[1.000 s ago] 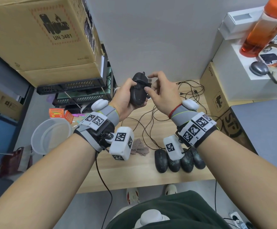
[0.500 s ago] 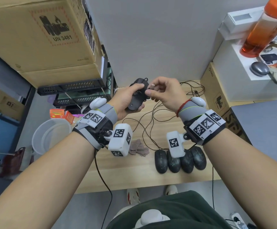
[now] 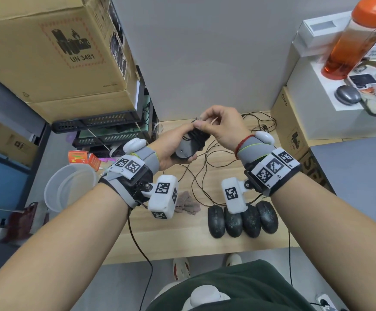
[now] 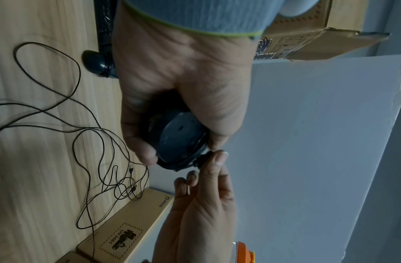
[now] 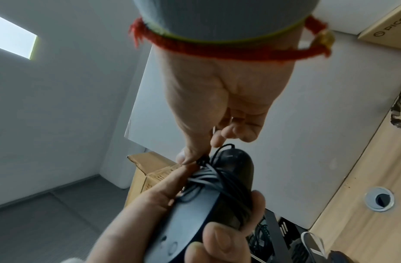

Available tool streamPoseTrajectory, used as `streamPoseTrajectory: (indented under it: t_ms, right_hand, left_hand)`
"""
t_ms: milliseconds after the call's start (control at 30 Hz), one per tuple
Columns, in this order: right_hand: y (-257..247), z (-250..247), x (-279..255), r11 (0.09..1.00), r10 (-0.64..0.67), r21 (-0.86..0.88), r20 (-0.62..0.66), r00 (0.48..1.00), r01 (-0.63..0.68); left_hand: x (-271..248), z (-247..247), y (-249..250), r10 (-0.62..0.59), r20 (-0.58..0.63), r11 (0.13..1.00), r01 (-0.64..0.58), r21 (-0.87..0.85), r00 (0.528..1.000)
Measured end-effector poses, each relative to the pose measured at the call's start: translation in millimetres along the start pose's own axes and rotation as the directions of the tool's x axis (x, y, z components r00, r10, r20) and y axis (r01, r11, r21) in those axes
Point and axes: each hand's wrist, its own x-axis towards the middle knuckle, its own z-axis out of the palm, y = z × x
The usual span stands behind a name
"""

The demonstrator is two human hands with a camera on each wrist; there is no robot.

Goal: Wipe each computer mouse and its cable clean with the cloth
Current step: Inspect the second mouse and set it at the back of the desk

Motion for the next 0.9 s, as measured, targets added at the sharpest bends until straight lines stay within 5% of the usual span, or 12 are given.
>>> streamPoseTrajectory:
  t_ms: [133, 333, 533, 700, 900]
  right_hand:
    - [11.6, -1.5, -2.0, 0.999, 0.041, -0.024, -0.042, 0.998, -0.042]
    - [27.0, -0.2, -3.3, 0.987, 0.161, 0.023, -0.036, 0.986, -0.160]
    - [40.7, -5.7, -8.0, 0.932, 0.233, 0.242, 0.171, 0.957, -0.270]
    - [58.2, -13.1, -11.6, 0.935, 0.206, 0.222, 0.295, 0.933, -0.277]
    - [74.9, -2.2, -10.5, 0.862, 0.250, 0.347, 0.343, 0.905, -0.370]
  left_hand:
    - [3.5, 12.0, -5.3, -0.069, -0.049, 0.995, 0.065, -0.071, 0.996]
    - [15.8, 25.5, -11.9, -0.027, -0.159, 0.984, -0.002, -0.180, 0.987]
    - [26.1, 36.6, -17.9, 0.068, -0.144, 0.995, -0.077, -0.058, 0.987]
    - [35.4, 39.3, -34.2, 0.076, -0.212, 0.995, -0.087, -0.042, 0.974]
    - [41.9, 25.1, -42.5, 0.085, -0.255, 0.994, -0.099, -0.046, 0.963]
